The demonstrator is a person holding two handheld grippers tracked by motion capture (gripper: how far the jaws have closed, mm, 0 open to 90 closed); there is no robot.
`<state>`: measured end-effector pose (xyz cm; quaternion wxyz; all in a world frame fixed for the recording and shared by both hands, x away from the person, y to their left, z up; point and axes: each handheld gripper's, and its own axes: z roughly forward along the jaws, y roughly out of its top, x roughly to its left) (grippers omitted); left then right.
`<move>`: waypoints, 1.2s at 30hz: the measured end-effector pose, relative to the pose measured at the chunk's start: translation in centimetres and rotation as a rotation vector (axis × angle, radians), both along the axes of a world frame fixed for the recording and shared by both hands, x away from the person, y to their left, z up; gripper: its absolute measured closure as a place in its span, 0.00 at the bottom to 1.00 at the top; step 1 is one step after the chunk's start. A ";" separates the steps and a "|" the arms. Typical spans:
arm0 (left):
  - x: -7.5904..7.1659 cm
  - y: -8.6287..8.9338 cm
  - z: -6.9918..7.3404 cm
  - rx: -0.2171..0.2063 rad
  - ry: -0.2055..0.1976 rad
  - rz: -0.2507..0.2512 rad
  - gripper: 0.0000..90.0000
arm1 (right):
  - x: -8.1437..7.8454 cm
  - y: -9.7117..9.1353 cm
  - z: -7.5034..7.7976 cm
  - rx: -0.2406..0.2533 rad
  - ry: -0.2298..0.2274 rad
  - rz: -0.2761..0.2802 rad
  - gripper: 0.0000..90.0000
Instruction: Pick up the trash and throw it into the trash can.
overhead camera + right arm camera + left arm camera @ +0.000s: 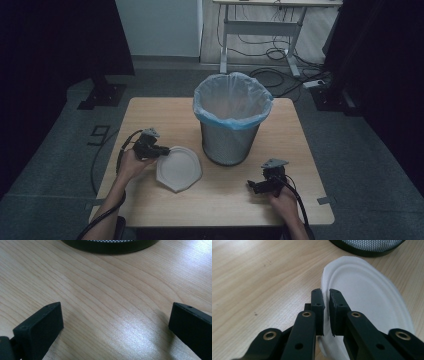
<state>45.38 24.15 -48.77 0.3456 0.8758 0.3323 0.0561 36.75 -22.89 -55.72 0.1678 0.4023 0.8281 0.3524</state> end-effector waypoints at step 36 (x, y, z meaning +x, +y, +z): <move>1.1 2.1 9.3 -0.036 -0.018 0.063 0.95 | 0.0 0.0 0.0 -0.002 0.001 -0.001 0.00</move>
